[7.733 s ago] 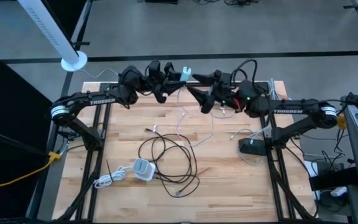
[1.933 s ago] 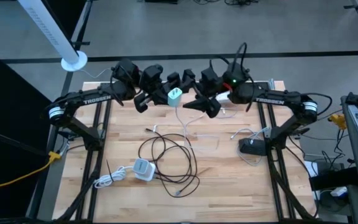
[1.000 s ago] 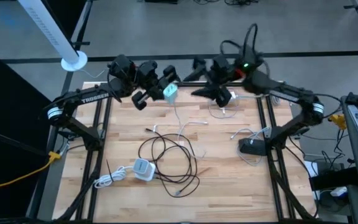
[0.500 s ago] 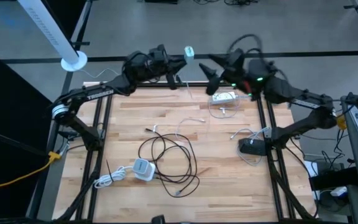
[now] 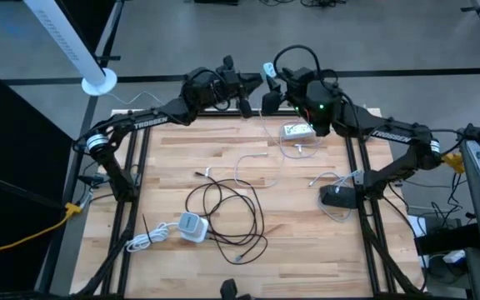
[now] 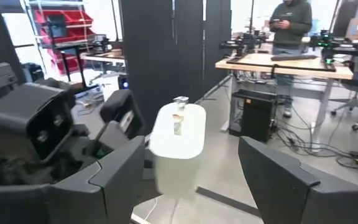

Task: Plug in charger cables
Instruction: Insert the white charger adapter into the top outlet extension

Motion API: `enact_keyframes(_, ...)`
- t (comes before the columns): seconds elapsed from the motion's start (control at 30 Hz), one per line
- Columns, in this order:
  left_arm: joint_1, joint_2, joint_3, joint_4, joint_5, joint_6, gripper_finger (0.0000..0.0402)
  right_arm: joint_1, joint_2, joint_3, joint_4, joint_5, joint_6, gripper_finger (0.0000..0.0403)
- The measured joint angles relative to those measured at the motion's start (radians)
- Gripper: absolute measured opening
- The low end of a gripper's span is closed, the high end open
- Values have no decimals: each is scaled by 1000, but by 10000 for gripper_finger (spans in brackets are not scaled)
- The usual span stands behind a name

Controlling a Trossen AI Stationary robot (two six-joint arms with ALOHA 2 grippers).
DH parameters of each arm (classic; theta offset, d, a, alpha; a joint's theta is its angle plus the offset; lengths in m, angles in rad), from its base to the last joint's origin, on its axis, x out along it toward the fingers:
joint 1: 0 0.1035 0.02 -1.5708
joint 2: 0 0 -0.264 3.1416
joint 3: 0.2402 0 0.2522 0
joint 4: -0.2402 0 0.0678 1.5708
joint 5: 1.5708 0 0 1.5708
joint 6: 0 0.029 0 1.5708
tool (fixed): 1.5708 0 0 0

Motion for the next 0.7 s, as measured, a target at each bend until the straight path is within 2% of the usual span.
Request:
enact_keyframes(0.3, -1, 0, 27, 16, 1, 33, 1, 0, 30, 1, 6, 20, -19, 252)
enact_keyframes(0.7, -1, 0, 27, 52, 45, 35, 1, -19, 73, 1, 78, 46, -73, 228)
